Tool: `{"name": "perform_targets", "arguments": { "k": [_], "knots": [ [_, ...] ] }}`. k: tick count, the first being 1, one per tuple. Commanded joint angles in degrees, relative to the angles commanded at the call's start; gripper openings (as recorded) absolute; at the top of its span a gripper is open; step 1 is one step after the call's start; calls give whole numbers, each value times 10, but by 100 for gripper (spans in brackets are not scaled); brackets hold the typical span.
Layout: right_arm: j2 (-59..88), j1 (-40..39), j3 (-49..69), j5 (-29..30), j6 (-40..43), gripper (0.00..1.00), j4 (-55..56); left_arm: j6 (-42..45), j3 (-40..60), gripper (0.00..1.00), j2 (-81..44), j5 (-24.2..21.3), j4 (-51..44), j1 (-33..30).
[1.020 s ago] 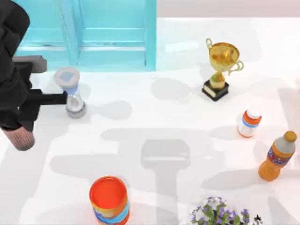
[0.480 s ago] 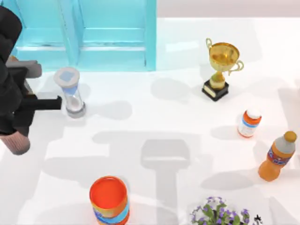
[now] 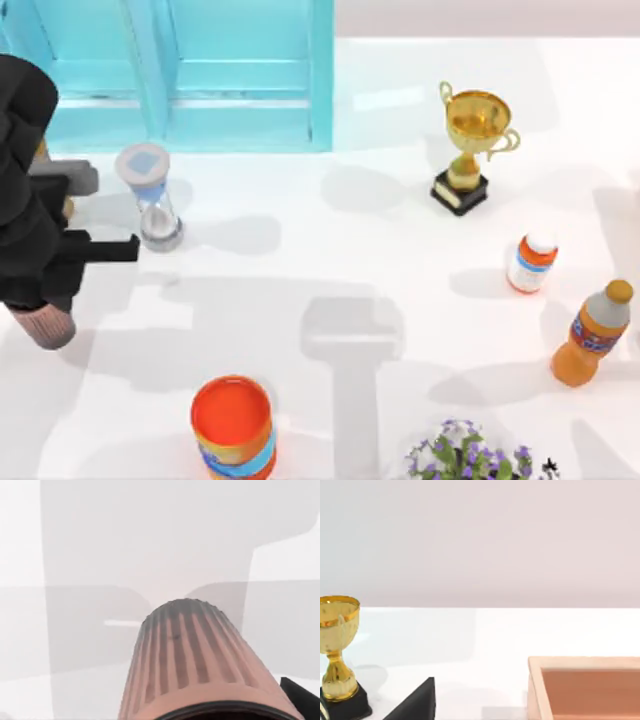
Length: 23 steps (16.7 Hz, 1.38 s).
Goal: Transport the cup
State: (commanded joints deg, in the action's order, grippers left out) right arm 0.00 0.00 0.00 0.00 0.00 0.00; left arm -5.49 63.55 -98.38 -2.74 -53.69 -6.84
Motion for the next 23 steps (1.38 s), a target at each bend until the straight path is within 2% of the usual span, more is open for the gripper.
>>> {"name": "perform_targets", "arguments": {
  "k": [3, 7, 20, 23],
  "knots": [
    [0, 0, 0, 0, 0, 100, 0, 2, -25, 0, -12, -1, 35, 3],
    [0, 0, 0, 0, 0, 100, 0, 3, -26, 0, -13, -1, 36, 3],
    [0, 0, 0, 0, 0, 100, 0, 3, -26, 98, -13, -1, 36, 3],
    [0, 0, 0, 0, 0, 100, 0, 3, -26, 100, -13, -1, 36, 3]
  ]
}}
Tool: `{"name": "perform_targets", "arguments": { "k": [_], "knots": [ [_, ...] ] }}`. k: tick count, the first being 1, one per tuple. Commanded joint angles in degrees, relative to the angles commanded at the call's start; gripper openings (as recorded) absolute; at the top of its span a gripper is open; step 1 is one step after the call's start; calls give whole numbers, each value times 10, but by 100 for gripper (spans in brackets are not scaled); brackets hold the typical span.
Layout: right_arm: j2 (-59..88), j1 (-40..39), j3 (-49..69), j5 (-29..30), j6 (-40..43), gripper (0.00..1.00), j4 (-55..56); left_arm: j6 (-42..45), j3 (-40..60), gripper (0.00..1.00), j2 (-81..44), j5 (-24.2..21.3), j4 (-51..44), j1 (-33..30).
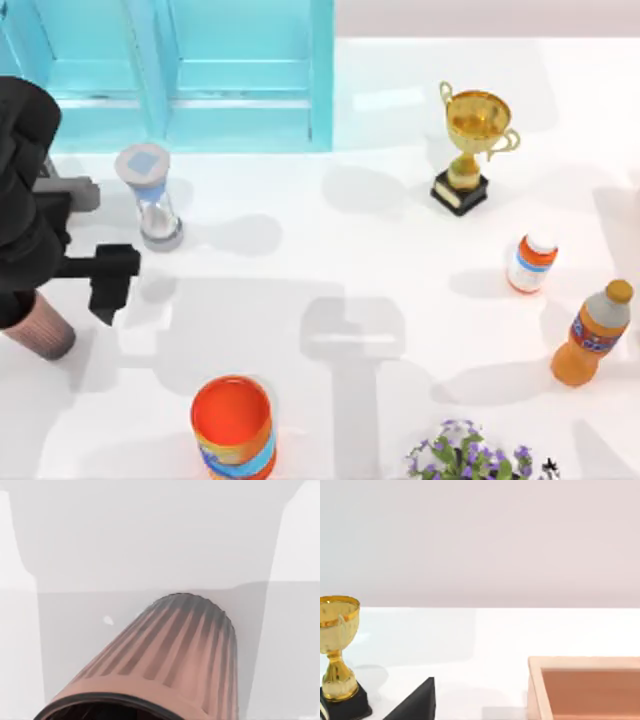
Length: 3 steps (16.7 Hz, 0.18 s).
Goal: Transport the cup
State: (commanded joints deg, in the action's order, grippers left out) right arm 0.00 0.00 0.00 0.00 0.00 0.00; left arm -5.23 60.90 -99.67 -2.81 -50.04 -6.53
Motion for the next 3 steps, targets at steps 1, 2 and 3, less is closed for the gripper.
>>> {"name": "perform_targets", "arguments": {
  "k": [1, 2, 3],
  "knots": [
    [0, 0, 0, 0, 0, 100, 0, 0, 0, 100, 0, 0, 0, 0],
    [0, 0, 0, 0, 0, 100, 0, 0, 0, 100, 0, 0, 0, 0],
    [0, 0, 0, 0, 0, 100, 0, 0, 0, 100, 0, 0, 0, 0]
  ]
}}
